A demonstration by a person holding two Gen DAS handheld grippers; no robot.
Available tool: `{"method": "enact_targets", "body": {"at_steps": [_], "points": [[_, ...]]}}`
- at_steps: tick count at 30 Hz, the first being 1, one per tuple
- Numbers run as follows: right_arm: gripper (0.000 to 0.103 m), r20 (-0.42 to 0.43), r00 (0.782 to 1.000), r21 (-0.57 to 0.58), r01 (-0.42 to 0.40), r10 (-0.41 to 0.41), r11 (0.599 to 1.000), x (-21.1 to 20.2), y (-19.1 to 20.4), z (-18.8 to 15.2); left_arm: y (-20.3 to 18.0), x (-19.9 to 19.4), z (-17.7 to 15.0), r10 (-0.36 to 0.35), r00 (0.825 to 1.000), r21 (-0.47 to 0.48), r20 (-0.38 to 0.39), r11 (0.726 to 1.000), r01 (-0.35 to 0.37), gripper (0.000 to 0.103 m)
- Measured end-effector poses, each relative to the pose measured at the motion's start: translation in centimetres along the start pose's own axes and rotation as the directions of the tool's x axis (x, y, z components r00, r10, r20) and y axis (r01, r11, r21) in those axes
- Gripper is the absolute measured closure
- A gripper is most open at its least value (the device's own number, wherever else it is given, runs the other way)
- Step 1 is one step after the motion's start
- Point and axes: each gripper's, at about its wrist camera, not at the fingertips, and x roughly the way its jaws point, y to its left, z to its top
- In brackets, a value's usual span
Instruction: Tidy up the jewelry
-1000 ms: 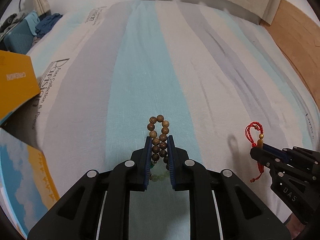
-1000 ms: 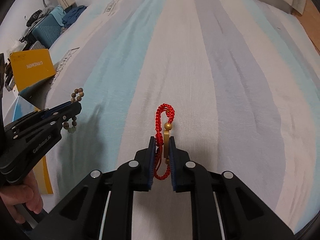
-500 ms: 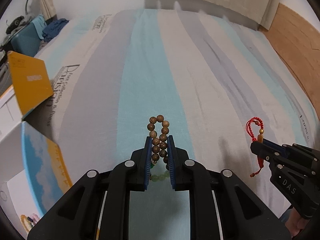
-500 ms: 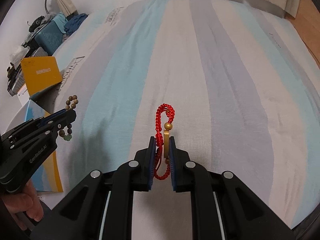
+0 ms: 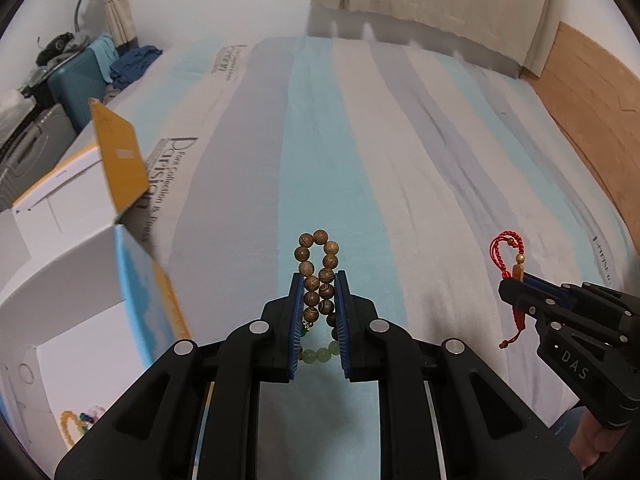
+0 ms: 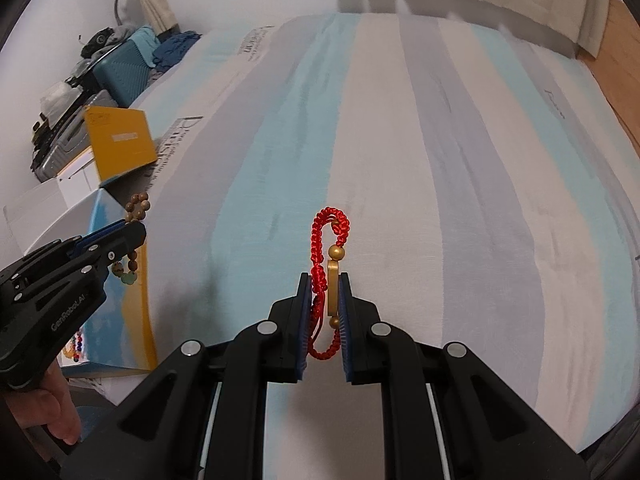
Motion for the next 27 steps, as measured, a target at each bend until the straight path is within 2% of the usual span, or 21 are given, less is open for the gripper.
{"method": "enact_targets", "body": {"at_steps": [10,16,19,22,24,27], "points": [[0.091,0.03,0.999,-0.063,-0.03,0.032,0.998,-2.3,5.1,0.2,4.3,-5.4,-1.0,0.042,0.998,-0.05,0.051,0.998,-0.04,0.089],[0.099,0.032,0.997,-0.112,-0.063,0.067,0.992,-2.8,9.0,0.3,8.1,-7.5,-2.1,0.08,0.995,-0.104,0.054,0.992,-0.074,0.089],[0.098,0.015,0.997,-0.147,-0.07,0.073,0.987,-2.5,10.4,0.4,10.1,-8.3,-2.8,0.097,0.994,-0.127,0.047,0.988,-0.09,0.089],[0.091,-0.041,0.998,-0.184,-0.056,0.049,0.981,-0.4,10.4,-0.1,11.8,-8.9,-3.6,0.11,0.993,-0.143,0.039,0.984,-0.104,0.089],[0.078,-0.094,0.996,-0.153,-0.019,0.004,0.988,1.8,8.7,-0.7,12.6,-9.1,-4.0,0.115,0.993,-0.153,0.035,0.982,-0.108,0.089],[0.06,-0.131,0.991,-0.128,-0.005,-0.012,0.992,3.9,6.9,-1.6,13.2,-9.0,-4.3,0.108,0.994,-0.157,0.03,0.982,-0.102,0.089]]}}
